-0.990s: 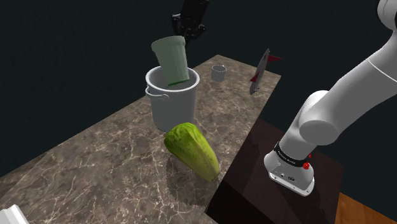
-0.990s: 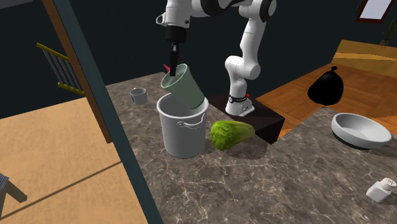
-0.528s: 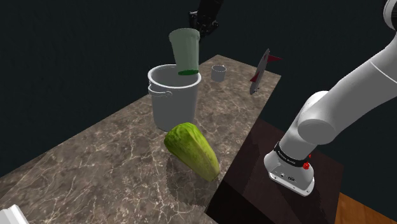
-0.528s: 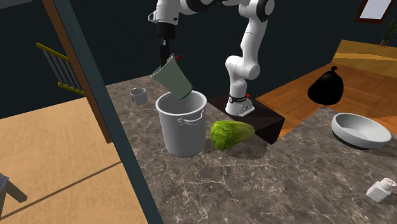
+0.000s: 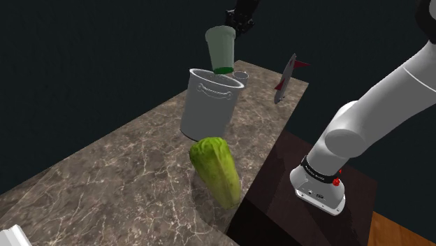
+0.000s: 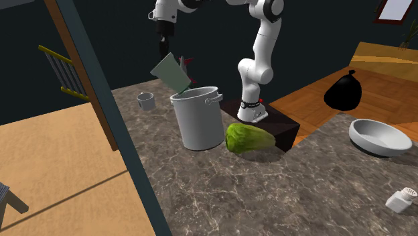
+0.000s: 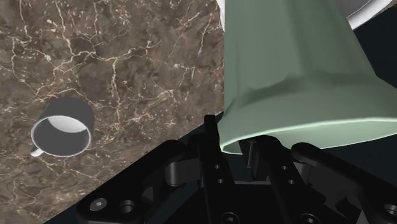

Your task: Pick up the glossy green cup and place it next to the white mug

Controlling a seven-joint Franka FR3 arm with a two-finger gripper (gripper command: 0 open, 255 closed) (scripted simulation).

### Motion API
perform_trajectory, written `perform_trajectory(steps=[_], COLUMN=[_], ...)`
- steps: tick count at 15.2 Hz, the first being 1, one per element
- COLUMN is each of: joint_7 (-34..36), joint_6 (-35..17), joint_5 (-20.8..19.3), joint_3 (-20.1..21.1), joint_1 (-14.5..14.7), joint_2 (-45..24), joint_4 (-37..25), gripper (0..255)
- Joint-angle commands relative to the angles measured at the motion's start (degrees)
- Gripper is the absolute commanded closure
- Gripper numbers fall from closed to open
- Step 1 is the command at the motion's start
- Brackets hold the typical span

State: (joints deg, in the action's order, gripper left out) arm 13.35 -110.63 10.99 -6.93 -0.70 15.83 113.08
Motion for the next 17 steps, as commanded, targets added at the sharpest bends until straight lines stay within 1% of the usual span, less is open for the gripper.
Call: perform_trajectory(steps=[1,6,10,11,17], joint_7=[-3.0,-10.1,-15.9,-16.5,-17.6], joint_6=[0.4,2.7,4.9,5.2,0.7], joint_5=[0.2,1.2,2.7,2.9,3.1], joint_3=[-2.0,-6.8,-10.5,-10.9,-10.8], joint_1=[-1.0,-3.3,-5.3,-5.5,-5.5], joint_2=[-0.5,-4.2,-8.3,-8.8,-8.5], joint_4=[-0.4,-4.7,-9.5,-10.1,-5.2], gripper=[255,255,255,255,255])
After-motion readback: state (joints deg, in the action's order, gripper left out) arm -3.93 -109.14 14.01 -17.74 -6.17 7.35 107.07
